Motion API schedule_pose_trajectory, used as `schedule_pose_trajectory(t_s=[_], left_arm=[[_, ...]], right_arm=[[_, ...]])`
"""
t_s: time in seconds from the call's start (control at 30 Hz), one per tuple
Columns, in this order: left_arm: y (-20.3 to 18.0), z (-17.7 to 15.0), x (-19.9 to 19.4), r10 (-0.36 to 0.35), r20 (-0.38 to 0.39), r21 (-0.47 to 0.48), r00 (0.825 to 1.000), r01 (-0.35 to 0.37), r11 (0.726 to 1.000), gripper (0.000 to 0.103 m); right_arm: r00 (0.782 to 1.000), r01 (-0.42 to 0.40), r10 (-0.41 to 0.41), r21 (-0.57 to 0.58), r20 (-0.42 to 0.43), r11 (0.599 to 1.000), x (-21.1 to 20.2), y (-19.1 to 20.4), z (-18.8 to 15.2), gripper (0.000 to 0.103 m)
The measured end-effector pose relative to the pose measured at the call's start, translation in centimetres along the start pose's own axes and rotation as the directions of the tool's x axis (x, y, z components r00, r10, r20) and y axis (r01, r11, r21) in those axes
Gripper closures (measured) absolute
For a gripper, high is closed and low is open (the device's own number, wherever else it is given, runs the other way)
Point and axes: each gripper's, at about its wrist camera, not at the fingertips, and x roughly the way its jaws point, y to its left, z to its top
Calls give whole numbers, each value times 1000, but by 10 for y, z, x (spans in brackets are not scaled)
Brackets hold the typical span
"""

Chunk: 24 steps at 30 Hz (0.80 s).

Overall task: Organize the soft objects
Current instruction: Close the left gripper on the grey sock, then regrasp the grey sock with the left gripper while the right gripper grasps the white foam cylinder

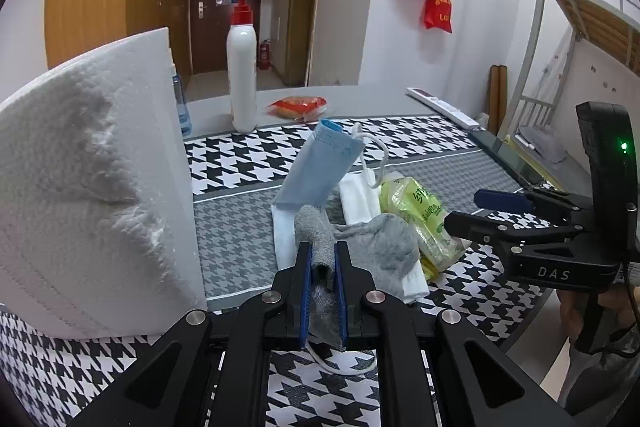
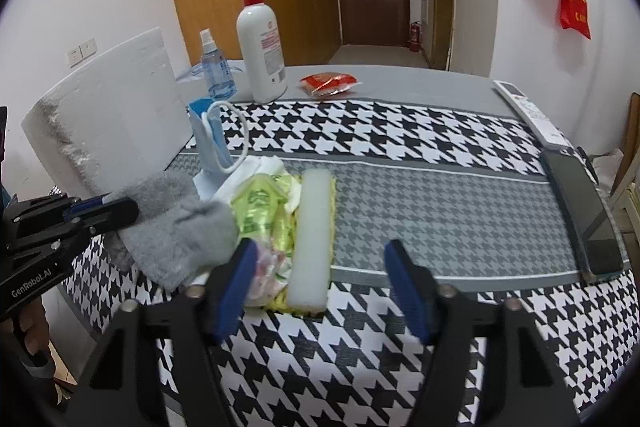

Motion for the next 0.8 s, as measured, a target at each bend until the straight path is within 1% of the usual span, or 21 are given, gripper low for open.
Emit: schedule_pose_trajectory(t_s=[0.03, 0.07, 0.1, 0.27, 0.33, 0.43, 0.47, 0.53, 0.57, 0.6, 0.67, 0.73, 0.77, 0.8], left_arm=[[1, 0, -1, -5, 1, -3, 1000, 5, 1000, 92], [1, -1, -1, -7, 1, -5, 1000, 7, 1000, 91], [2, -1, -1, -6, 0, -5, 1000, 6, 1000, 91], [2, -3, -1, -12, -3, -11, 1000, 12, 1000, 91], [2, -3, -1, -10, -4, -9, 1000, 10, 1000, 91], [3, -3, -5, -7, -1, -9, 1000, 7, 1000, 91], [2, -4, -7, -5, 0, -9, 1000, 5, 1000, 91], [2, -6, -9, 1, -1, -6, 1000, -1, 1000, 91], [2, -7, -10, 3, -2, -6, 1000, -3, 1000, 91], [2, -8, -11, 6, -2, -8, 1000, -6, 1000, 91], [3, -10, -10, 8, -4, -12, 1000, -9, 1000, 91], [3, -11, -9, 10, -8, -12, 1000, -10, 1000, 89], [3, -12, -8, 9, -11, -10, 1000, -10, 1000, 85], [3, -12, -7, 9, -12, -10, 1000, -9, 1000, 75]], right_arm=[[1000, -3, 3, -2, -2, 1000, 0, 1, 0, 41], [1000, -12, 12, 4, 5, 1000, -2, 1, 0, 46], [1000, -18, 18, 10, 12, 1000, -3, 0, 1, 48], [999, -11, 10, 32, 30, 999, -11, -6, 3, 48], [1000, 7, -8, 25, 16, 1000, -7, -6, 2, 48], [1000, 13, -12, 3, -22, 1000, 3, -2, 0, 48], [999, 12, -13, -6, -30, 1000, 7, 0, -1, 50], [999, 15, -16, -15, -44, 1000, 11, 3, -1, 60], [998, 23, -24, -16, -50, 1000, 13, 3, -2, 68], [998, 22, -23, -15, -56, 1000, 14, 2, -2, 71], [998, 15, -16, -18, -61, 1000, 16, 2, -3, 71], [997, 10, -12, -20, -71, 1000, 19, 3, -3, 71], [997, 8, -9, -19, -74, 1000, 20, 3, -3, 71], [997, 3, -5, -19, -77, 1000, 21, 3, -2, 71]])
